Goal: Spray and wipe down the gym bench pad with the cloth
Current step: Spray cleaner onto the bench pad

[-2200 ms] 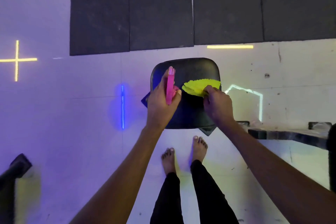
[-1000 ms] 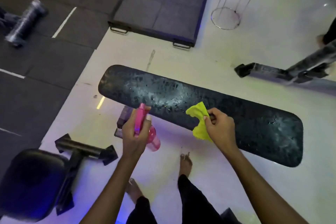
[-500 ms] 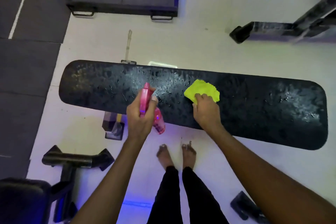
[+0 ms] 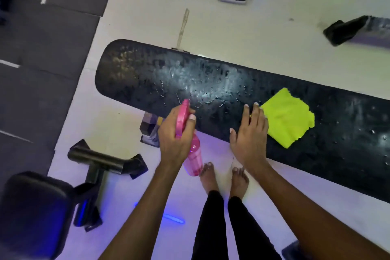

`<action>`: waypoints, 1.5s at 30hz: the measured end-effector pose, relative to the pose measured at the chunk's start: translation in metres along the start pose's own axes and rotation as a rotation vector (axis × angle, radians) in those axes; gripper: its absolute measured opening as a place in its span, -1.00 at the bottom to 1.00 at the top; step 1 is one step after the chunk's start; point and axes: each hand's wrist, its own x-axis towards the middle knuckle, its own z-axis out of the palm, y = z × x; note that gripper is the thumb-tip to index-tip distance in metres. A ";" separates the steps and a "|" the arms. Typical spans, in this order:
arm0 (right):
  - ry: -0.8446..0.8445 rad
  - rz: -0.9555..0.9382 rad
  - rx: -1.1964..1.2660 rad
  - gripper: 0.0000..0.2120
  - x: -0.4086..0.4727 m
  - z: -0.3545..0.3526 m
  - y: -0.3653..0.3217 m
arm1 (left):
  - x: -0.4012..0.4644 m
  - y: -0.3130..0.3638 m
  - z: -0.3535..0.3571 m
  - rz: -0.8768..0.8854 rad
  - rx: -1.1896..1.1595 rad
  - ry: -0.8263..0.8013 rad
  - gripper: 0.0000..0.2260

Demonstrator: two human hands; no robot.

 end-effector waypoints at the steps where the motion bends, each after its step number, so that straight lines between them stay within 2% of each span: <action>1: -0.017 -0.060 0.003 -0.21 0.009 0.003 -0.018 | 0.003 -0.006 -0.007 -0.037 -0.011 0.024 -0.75; 5: -0.079 -0.294 -0.071 -0.22 0.053 0.017 -0.086 | 0.021 -0.038 -0.038 -0.161 -0.031 0.096 -0.75; 9: -0.041 -0.465 -0.215 -0.16 0.090 0.034 -0.136 | 0.042 -0.078 -0.065 -0.214 0.011 0.195 -0.74; 12: 0.011 -0.527 -0.241 -0.14 0.106 0.050 -0.158 | 0.056 -0.107 -0.083 -0.230 0.027 0.248 -0.70; 15: 0.075 -0.533 -0.241 -0.13 0.110 0.065 -0.164 | 0.066 -0.127 -0.097 -0.174 0.132 0.309 -0.71; 17: 0.116 -0.535 -0.247 -0.13 0.109 0.071 -0.161 | 0.073 -0.133 -0.104 -0.160 0.191 0.327 -0.65; 19: 0.138 -0.538 -0.247 -0.12 0.110 0.073 -0.160 | 0.077 -0.140 -0.107 -0.166 0.220 0.290 -0.61; 24: 0.127 -0.534 -0.173 -0.12 0.107 0.067 -0.154 | 0.074 -0.142 -0.099 -0.179 0.160 0.110 -0.78; 26: 0.119 -0.512 -0.143 -0.13 0.101 0.063 -0.142 | 0.070 -0.137 -0.090 -0.186 0.165 0.065 -0.74; 29: 0.118 -0.456 -0.156 -0.14 0.091 0.058 -0.112 | 0.062 -0.126 -0.071 -0.158 0.170 0.014 -0.65; 38: 0.158 -0.240 -0.151 -0.19 0.054 0.030 -0.009 | 0.030 -0.087 -0.006 -0.014 0.227 -0.263 -0.64; 45: 0.205 -0.025 -0.074 -0.20 0.023 0.017 0.070 | 0.011 -0.064 0.041 0.015 0.282 -0.362 -0.60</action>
